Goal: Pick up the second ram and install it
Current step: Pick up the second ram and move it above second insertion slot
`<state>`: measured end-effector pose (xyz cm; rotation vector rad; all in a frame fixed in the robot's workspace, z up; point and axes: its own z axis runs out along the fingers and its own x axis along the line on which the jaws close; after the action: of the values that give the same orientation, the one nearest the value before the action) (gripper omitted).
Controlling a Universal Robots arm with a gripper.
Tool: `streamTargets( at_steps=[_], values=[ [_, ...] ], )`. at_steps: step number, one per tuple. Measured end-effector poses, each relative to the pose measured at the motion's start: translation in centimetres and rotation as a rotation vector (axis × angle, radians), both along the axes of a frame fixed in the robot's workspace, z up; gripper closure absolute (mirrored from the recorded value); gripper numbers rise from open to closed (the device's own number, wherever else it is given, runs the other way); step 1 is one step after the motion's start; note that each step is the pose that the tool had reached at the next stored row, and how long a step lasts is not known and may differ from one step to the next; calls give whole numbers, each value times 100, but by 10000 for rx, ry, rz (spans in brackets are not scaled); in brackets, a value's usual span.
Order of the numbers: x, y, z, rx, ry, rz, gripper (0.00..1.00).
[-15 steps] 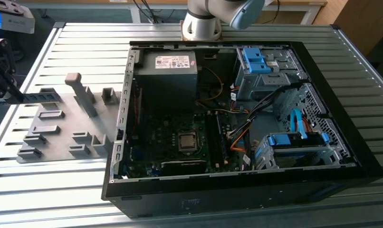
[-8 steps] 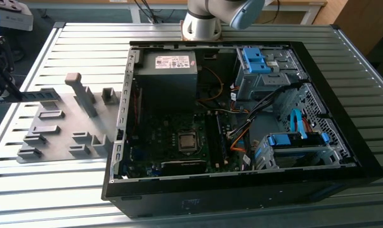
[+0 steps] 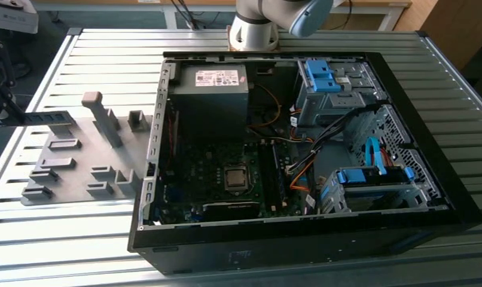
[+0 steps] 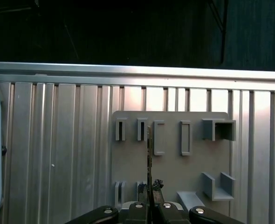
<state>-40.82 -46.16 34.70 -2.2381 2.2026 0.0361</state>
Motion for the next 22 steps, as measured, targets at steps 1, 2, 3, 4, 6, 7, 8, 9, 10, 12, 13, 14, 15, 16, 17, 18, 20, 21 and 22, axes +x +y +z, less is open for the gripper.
streamTargets(
  at_steps=[1, 2, 3, 4, 6, 7, 8, 9, 10, 12, 13, 14, 15, 16, 17, 18, 20, 21, 22],
  values=[
    [0, 0, 11, 0, -1, 0, 86],
    [0, 0, 22, 0, -1, 0, 86],
    [0, 0, 33, 0, -1, 0, 86],
    [0, 0, 42, 1, -1, 0, 86],
    [0, 0, 60, 0, -1, 0, 86],
    [0, 0, 70, 0, -1, 0, 86],
    [0, 0, 81, 0, 0, 0, 86],
    [0, 0, 91, 0, 0, 0, 86],
    [0, 0, 98, 1, -2, 0, 86],
    [0, 0, 111, 1, -2, 0, 86],
    [0, 0, 117, 0, 0, 0, 86],
    [0, 0, 121, 1, -2, 0, 86],
    [0, 0, 126, 1, -2, 0, 86],
    [0, 0, 131, 0, -1, 0, 86],
    [0, 0, 134, 0, -1, 0, 86],
    [0, 0, 136, 2, -3, 0, 86],
    [0, 0, 143, 0, -1, 0, 86],
    [0, 0, 147, 0, 0, 0, 86],
    [0, 0, 151, 0, -1, 0, 86]
  ],
)
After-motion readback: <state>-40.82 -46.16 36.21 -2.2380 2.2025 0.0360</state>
